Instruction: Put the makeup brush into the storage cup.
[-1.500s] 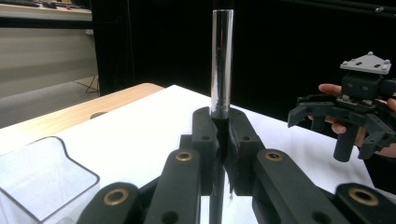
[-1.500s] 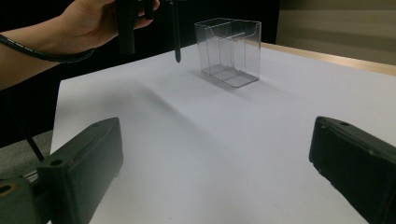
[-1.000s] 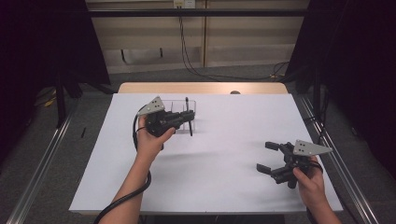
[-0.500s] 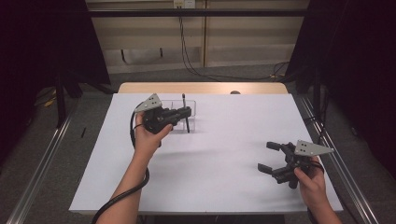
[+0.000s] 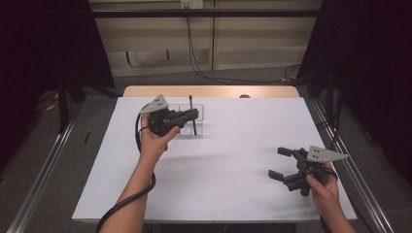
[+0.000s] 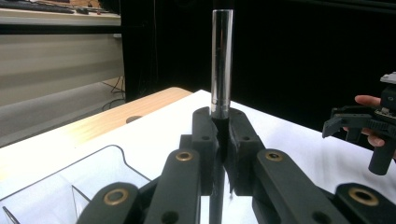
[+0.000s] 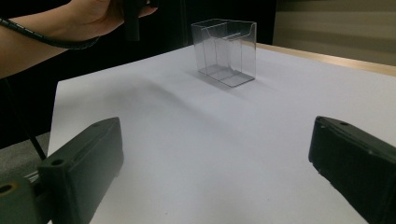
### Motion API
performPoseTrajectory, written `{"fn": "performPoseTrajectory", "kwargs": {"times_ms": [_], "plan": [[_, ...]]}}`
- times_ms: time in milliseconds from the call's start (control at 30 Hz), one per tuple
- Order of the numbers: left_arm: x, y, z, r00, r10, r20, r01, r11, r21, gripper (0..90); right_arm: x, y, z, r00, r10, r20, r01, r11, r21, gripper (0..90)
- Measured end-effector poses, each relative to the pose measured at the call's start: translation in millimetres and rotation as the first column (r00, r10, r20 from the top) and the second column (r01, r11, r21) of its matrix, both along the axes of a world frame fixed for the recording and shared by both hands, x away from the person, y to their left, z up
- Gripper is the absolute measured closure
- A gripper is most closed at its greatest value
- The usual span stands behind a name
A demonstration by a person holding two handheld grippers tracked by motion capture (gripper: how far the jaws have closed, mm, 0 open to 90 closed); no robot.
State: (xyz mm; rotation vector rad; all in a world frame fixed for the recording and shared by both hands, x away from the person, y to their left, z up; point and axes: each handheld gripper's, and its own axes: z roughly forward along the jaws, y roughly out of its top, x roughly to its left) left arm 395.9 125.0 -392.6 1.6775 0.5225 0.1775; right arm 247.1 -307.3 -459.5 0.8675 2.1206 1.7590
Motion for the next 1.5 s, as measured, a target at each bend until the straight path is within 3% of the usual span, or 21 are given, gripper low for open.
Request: {"fn": "performPoseTrajectory", "kwargs": {"times_ms": [1500], "plan": [[21.6, 1.9, 27.3, 0.9983, 0.047, 0.034, -0.048, 0.9988, 0.007, 83.5, -0.4, 0.9, -0.7, 1.0000, 0.005, -0.001, -0.005, 1.000, -0.001, 2.6]]}}
